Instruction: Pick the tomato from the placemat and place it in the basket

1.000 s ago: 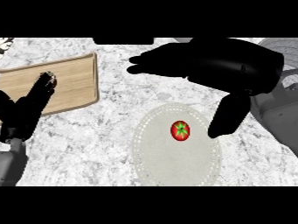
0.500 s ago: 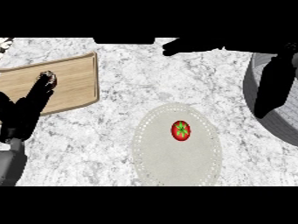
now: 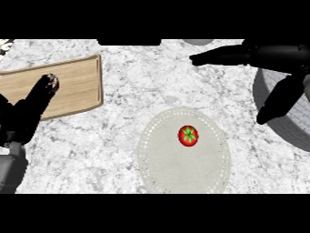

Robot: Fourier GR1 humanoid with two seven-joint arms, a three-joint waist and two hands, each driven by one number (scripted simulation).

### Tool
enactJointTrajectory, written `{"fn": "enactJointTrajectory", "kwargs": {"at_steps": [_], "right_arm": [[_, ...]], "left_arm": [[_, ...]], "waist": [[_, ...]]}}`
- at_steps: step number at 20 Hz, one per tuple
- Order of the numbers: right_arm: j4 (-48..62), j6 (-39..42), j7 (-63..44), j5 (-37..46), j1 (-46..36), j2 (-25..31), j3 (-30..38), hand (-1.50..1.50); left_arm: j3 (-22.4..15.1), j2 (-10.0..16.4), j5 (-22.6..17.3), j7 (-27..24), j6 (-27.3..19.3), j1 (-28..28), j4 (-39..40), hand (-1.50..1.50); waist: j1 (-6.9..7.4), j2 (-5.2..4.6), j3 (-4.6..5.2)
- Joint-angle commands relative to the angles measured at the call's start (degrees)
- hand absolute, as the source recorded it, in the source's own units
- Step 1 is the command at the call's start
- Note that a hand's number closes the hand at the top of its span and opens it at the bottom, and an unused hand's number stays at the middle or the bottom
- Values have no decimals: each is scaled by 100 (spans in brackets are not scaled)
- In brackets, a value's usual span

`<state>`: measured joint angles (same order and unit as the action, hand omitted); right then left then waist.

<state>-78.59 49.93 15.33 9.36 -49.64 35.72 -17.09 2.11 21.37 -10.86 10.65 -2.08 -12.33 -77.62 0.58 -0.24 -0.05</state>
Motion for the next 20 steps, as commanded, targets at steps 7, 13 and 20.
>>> {"fn": "enactJointTrajectory", "kwargs": {"at_steps": [7,13,20], "right_arm": [[696,-1250,1754,1201,908,-670,-667,-150],[1431,-1983,1963,1451,1179,-1466,-830,-150],[2104,-2437,2212,2371,1267,-1830,-1213,-150]], "left_arm": [[-142,-256,263,2,-117,204,-220,0],[111,-242,179,-70,17,-119,195,0],[252,-93,133,173,255,99,-241,0]], "waist": [[39,1,0],[-2,-6,4],[14,14,2]]}}
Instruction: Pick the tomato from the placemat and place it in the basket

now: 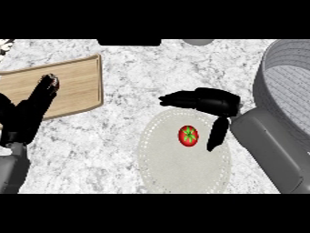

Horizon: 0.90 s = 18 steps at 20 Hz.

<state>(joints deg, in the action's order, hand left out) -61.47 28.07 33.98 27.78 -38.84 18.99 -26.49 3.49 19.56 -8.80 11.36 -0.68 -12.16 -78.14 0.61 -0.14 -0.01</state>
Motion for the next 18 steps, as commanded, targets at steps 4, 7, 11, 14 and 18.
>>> {"fn": "enactJointTrajectory", "kwargs": {"at_steps": [4,7,11,14,18], "right_arm": [[788,-4,77,825,-281,-496,-205,-150],[1052,-470,432,1285,-74,-533,-243,-150],[1673,-549,967,1509,-313,-570,5,-150],[1745,-276,1037,1421,-588,-532,229,-150],[1826,-247,1605,1477,-320,-316,199,-150]], "left_arm": [[104,-106,75,-4,38,-25,7,0],[159,-110,202,-127,60,-2,99,0],[28,-210,296,465,-68,96,-563,0],[437,155,54,181,391,-29,-137,0],[212,-210,314,-10,150,70,-189,0]], "waist": [[-11,3,1],[-24,4,0],[5,6,-2],[-3,5,0],[-19,5,0]]}}
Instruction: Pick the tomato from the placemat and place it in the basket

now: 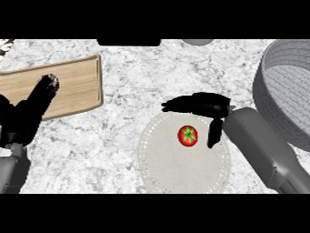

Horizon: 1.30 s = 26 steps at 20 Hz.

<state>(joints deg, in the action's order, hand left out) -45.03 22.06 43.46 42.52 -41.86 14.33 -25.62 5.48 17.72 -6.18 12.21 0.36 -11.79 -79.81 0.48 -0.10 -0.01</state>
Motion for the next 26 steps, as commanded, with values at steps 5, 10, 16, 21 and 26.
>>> {"fn": "enactJointTrajectory", "kwargs": {"at_steps": [5,10,16,21,26], "right_arm": [[-263,585,673,-39,211,207,-10,-150],[-294,448,712,154,197,293,-12,-150],[350,-513,663,696,322,-186,-23,-150],[-156,-519,265,981,625,-429,-70,-150],[195,-1126,599,1564,588,-526,-330,150]], "left_arm": [[72,-55,34,208,-31,14,-249,0],[43,-120,63,266,64,173,-368,0],[115,-231,115,-59,195,226,-123,0],[58,-344,256,318,-10,121,-435,0],[386,-82,147,-109,344,-315,504,0]], "waist": [[-31,16,0],[-18,16,1],[8,0,0],[-20,13,0],[-40,-1,2]]}}
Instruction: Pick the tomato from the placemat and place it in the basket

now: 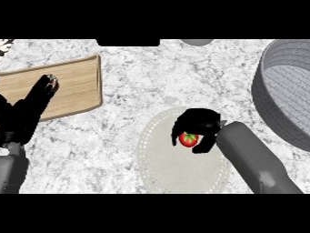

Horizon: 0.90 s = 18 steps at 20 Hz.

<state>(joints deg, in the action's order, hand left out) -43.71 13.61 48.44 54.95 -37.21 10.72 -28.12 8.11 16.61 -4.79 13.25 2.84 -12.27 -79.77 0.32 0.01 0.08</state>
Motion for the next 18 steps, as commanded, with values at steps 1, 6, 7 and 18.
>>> {"fn": "enactJointTrajectory", "kwargs": {"at_steps": [1,6,7,18], "right_arm": [[310,-49,211,272,-211,-218,150,150],[247,-12,335,604,-163,-206,220,150],[389,-437,333,744,134,-316,141,150],[1058,-1995,-5712,-891,-451,-635,3525,150]], "left_arm": [[-101,-256,193,-245,-124,-70,276,0],[-21,-212,184,58,-124,40,-62,0],[16,-147,57,94,59,12,-121,0],[166,-41,67,-65,-62,77,15,0]], "waist": [[-1,-11,-8],[1,-5,-8],[1,-6,-9],[-219,-46,19]]}}
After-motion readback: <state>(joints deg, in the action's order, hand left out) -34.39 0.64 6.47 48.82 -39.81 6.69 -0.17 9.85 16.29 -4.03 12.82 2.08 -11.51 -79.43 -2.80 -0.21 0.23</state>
